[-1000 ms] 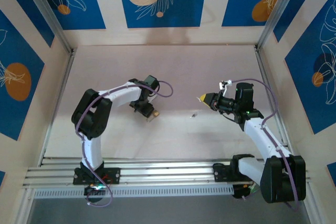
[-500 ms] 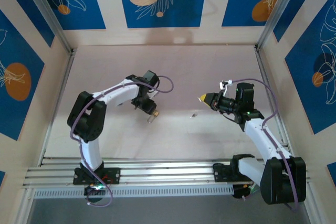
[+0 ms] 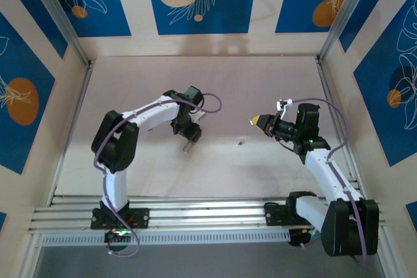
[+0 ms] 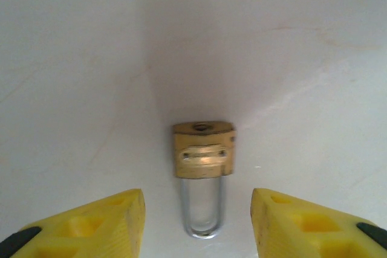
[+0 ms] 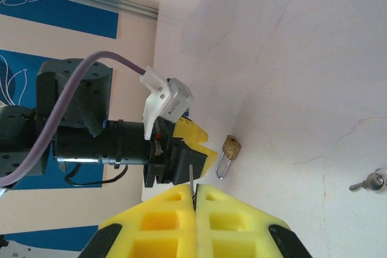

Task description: Unlock with the key

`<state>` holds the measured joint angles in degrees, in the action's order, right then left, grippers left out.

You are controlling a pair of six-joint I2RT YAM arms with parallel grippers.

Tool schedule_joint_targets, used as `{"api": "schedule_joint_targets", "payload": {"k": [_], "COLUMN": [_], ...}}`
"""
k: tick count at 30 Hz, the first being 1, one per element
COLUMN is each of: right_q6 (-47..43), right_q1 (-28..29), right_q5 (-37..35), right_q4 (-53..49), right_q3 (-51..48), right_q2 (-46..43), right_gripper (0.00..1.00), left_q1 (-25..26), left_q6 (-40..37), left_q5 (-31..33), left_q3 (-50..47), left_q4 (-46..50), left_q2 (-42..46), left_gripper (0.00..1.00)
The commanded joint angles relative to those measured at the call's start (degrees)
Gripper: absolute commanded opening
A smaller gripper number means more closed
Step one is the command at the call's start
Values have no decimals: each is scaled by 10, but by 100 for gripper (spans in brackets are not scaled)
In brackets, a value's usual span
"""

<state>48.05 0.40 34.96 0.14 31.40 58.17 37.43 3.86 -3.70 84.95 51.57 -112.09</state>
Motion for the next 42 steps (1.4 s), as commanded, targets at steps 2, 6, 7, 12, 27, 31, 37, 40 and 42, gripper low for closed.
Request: {"api": "schedule_joint_targets", "payload": {"k": [2, 6, 7, 12, 27, 31, 37, 40, 42], "right_q6": [-10, -12, -13, -13, -15, -16, -18, -21, -25], "right_q1": [-3, -4, -5, -10, -15, -17, -18, -18, -18], "right_q5": [17, 18, 18, 20, 22, 23, 24, 25, 25], "right_q4": [-7, -9, -9, -10, -15, -20, -23, -27, -32], "right_q3": [-10, -10, -10, -13, -19, -18, -17, -18, -18], "right_q2": [-6, -6, -6, -6, -12, -16, -16, -16, -16], "right_gripper": [0, 0, 0, 0, 0, 0, 0, 0, 0], "left_q1": [13, 14, 13, 14, 14, 13, 14, 14, 15], "left_q6": [-21, -26, -27, -25, -48, -59, -76, -80, -83], "left_q5": [-6, 18, 21, 30, 32, 36, 36, 33, 29], "left_q3": [33, 48, 51, 59, 36, 32, 22, 11, 1], "left_q4": [51, 66, 68, 71, 19, 5, -15, -34, -56], "left_q2": [-36, -58, -63, -82, -108, -103, -90, -74, -60], "left_gripper": [49, 49, 49, 49, 40, 36, 34, 33, 32]}}
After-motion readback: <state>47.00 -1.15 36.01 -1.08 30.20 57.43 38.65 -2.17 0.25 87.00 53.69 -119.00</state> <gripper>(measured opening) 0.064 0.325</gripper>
